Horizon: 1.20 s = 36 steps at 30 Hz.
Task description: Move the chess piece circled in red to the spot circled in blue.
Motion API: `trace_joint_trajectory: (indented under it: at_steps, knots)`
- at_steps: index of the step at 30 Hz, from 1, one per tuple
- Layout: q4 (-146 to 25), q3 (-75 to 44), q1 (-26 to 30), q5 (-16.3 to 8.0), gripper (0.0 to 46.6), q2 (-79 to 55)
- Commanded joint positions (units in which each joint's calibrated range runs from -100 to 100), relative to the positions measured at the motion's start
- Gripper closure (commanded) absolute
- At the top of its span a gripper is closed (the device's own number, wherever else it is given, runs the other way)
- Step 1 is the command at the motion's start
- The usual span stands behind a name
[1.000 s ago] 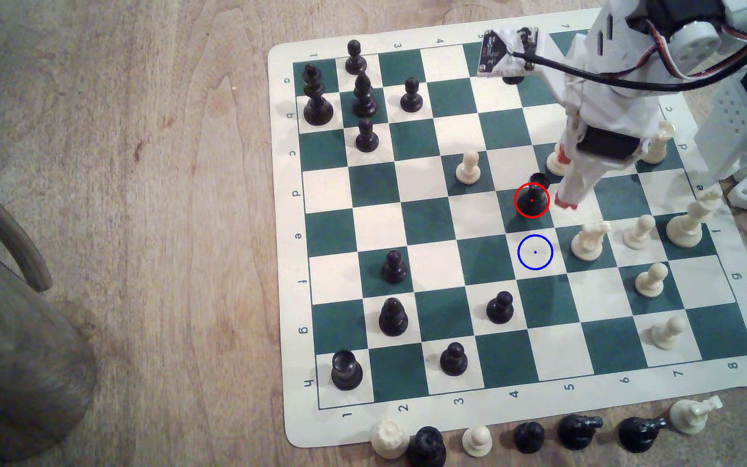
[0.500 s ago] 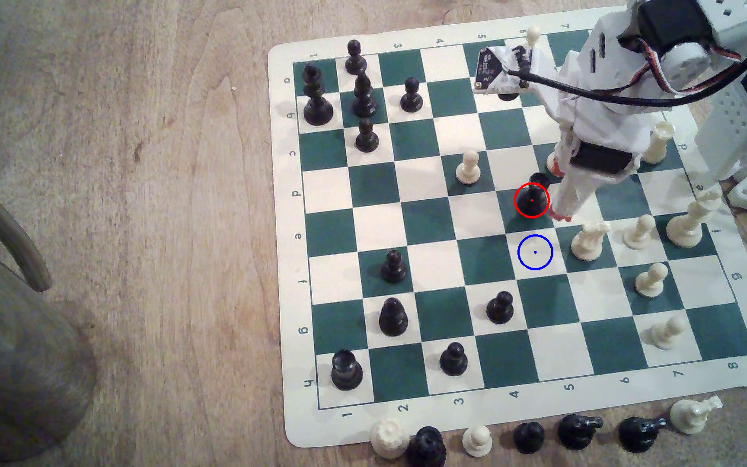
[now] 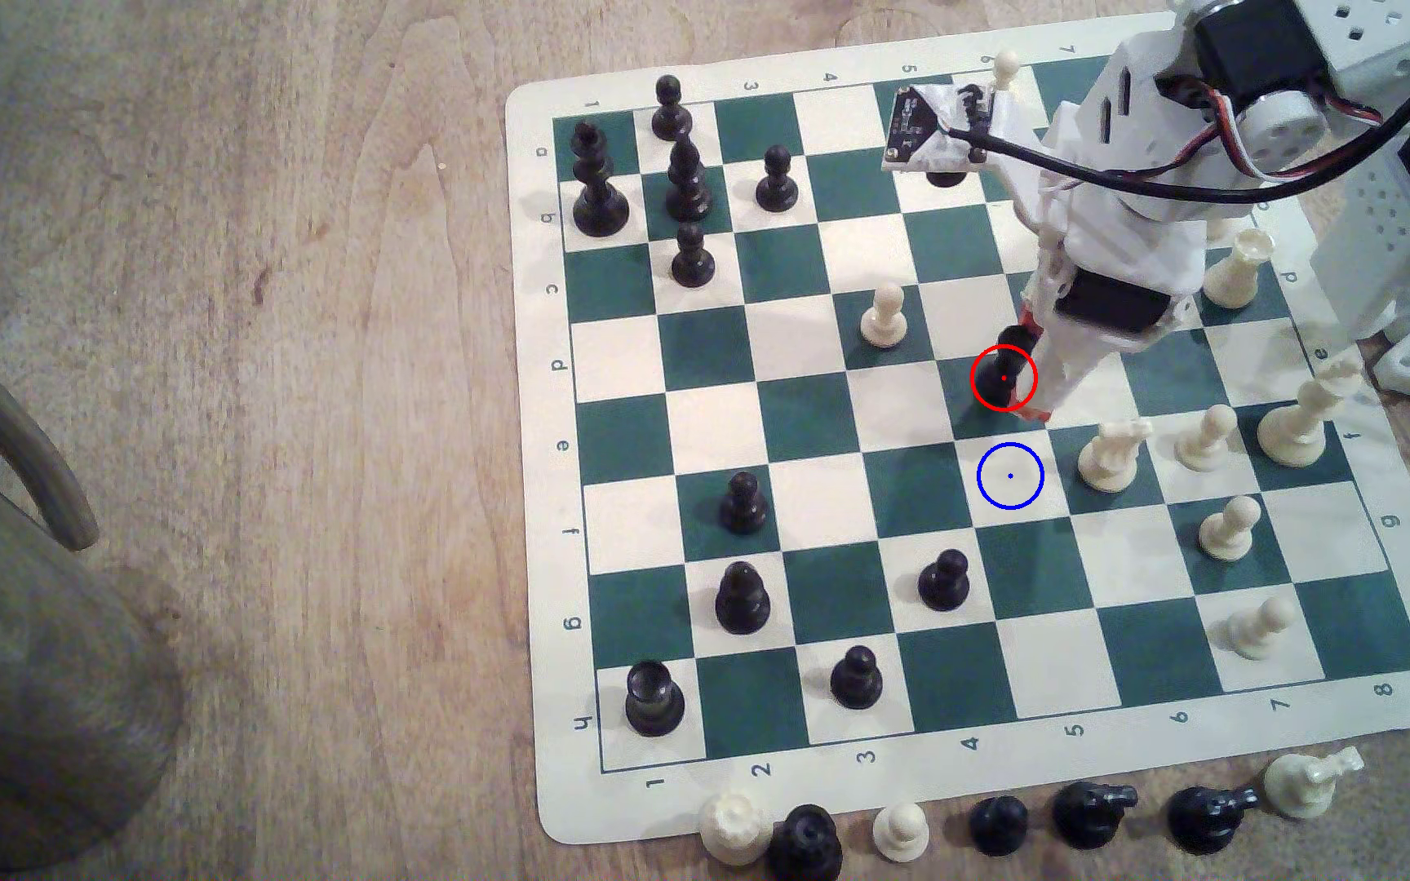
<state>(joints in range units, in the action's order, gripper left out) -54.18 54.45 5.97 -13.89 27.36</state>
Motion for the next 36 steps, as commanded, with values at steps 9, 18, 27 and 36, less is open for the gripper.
trace_joint_trajectory:
  at_steps: [9, 18, 27, 36]
  knots:
    - [4.31, 1.31, -0.93, -0.24, 28.9, -0.62]
    - [5.04, 1.4, -1.63, 0.0, 29.4, -1.13]
    - [6.35, 1.58, -1.63, -0.24, 29.4, -2.23]
    - [6.68, 1.94, -1.63, 0.0, 38.5, -2.99]
